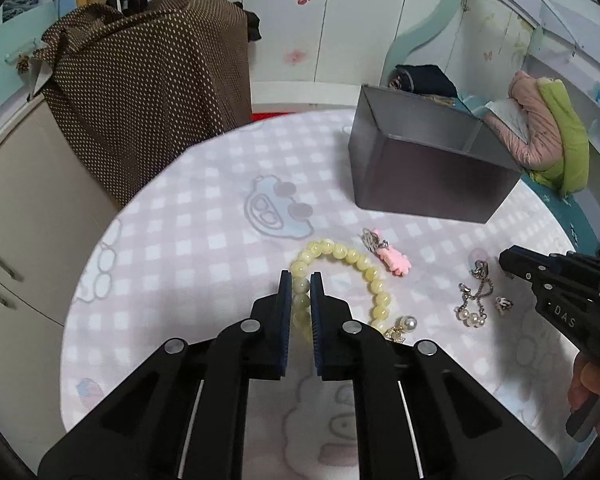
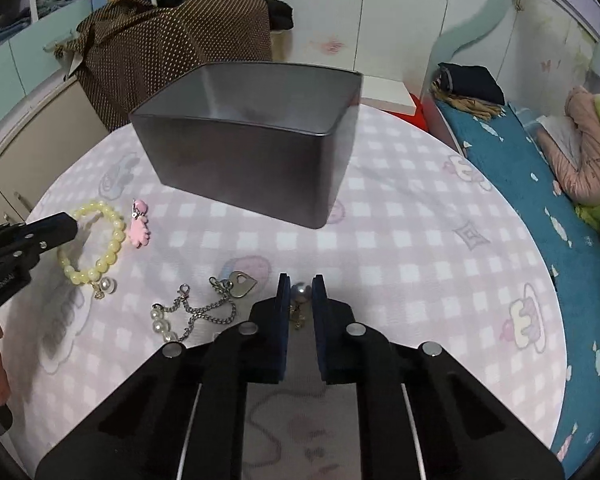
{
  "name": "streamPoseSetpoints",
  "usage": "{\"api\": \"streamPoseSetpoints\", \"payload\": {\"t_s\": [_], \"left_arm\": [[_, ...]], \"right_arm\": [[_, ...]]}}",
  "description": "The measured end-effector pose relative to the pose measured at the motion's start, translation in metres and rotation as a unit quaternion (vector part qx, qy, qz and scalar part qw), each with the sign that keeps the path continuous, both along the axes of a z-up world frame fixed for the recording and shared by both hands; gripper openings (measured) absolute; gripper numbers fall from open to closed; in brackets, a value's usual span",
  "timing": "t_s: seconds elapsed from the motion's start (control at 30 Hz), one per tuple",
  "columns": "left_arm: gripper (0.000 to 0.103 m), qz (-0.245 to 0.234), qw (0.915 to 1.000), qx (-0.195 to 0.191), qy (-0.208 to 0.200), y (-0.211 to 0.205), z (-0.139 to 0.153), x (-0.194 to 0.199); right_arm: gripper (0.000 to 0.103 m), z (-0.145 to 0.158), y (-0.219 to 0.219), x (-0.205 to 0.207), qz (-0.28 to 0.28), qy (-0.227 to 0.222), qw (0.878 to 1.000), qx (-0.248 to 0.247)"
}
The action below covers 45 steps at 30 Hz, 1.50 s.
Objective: Organize jewelry
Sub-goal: 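Grasp the pale yellow bead bracelet with the left tool while the right tool grasps a pearl earring, then lift the yellow bracelet and pearl earring and carry them over the grey box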
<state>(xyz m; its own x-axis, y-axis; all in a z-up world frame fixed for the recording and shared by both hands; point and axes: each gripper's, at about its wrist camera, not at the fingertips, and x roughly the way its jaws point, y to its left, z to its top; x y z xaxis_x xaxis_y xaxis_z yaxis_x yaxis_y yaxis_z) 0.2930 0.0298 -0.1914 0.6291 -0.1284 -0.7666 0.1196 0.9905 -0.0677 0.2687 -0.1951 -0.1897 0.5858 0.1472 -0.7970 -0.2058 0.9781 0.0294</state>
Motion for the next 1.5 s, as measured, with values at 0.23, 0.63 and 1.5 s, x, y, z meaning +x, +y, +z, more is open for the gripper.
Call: {"api": "streamPoseSetpoints", "payload": {"t_s": [0.23, 0.63, 1.5], "left_arm": [[0.009, -0.003, 0.9997, 0.002, -0.025, 0.005, 0.021, -0.013], [0.009, -0.034, 0.9946, -0.014, -0.097, -0.005, 0.087, -0.029], [0.009, -0.105, 0.9868, -0.077, -0.096, -0.066, 0.145, 0.081]], "right_arm": [[0.010, 0.015, -0.018, -0.007, -0.007, -0.005, 0.998, 0.059], [0.010, 0.075, -0.023, -0.016, 0.022, -0.046, 0.990, 0.128], [0.010, 0.125, 0.008, 0.088, 0.037, -0.043, 0.996, 0.074]]}}
